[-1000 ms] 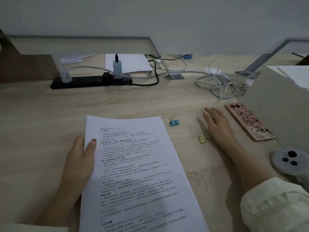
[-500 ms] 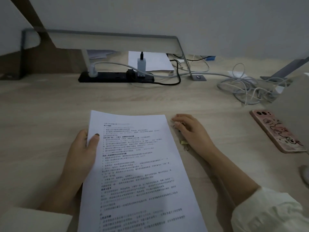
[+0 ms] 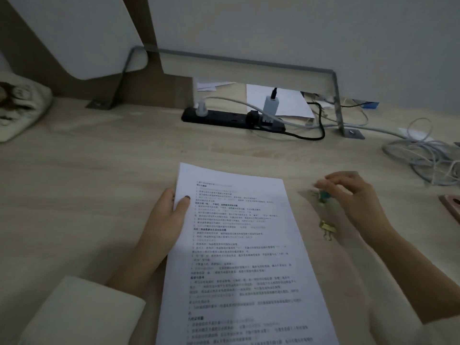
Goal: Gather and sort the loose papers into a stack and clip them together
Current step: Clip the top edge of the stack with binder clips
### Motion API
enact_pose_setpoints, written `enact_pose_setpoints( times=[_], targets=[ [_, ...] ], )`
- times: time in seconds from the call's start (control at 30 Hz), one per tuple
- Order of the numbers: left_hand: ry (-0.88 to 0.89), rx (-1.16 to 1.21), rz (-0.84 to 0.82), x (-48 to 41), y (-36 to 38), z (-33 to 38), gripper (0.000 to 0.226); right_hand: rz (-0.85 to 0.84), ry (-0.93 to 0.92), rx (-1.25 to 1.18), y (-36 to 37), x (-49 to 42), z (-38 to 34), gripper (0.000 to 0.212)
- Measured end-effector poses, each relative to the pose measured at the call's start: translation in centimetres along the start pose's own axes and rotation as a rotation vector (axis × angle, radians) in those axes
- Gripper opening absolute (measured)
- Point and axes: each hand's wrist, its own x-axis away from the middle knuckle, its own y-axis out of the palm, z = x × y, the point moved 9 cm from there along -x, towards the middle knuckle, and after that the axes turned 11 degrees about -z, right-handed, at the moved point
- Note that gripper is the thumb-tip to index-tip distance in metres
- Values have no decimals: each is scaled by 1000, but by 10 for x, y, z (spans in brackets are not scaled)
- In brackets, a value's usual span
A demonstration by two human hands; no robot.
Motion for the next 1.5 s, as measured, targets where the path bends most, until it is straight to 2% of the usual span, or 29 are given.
enact_pose_setpoints(
  times=[0.13,0.27,0.37,0.5,0.67,0.77,0.93,1.07,1.23,1.33,1.5],
  targets=[
    [25,-47,-11,1,1,3,15,-99,-41,16,13,-6,-51,12],
    [14,-37,-25,3,2,3,17,-369,-33,-19,66,-10,-90,20],
    [40,-33,-31,4,2,3,15,-564,-49,-8,109,-11,-106,18],
    [69,-47,-28,2,1,2,13,-758,25,-41,150,-12,-104,16],
    [89,-32,-34,2,2,0,10,-880,139,-133,175,-7,-92,20],
    [87,-17,-31,2,2,-1,10,-891,158,-119,180,-7,-94,21],
    [80,35,-51,2,5,-4,11,-875,96,67,178,-12,-110,21],
    [89,38,-55,3,5,-2,8,-795,65,253,173,-19,-115,27],
    [124,42,-73,5,7,3,9,-737,72,328,169,-24,-122,29],
    [147,27,-68,5,7,4,13,-684,17,398,168,-26,-129,33],
    [159,76,-86,7,10,7,11,-607,-189,455,167,-28,-149,22]
  ],
)
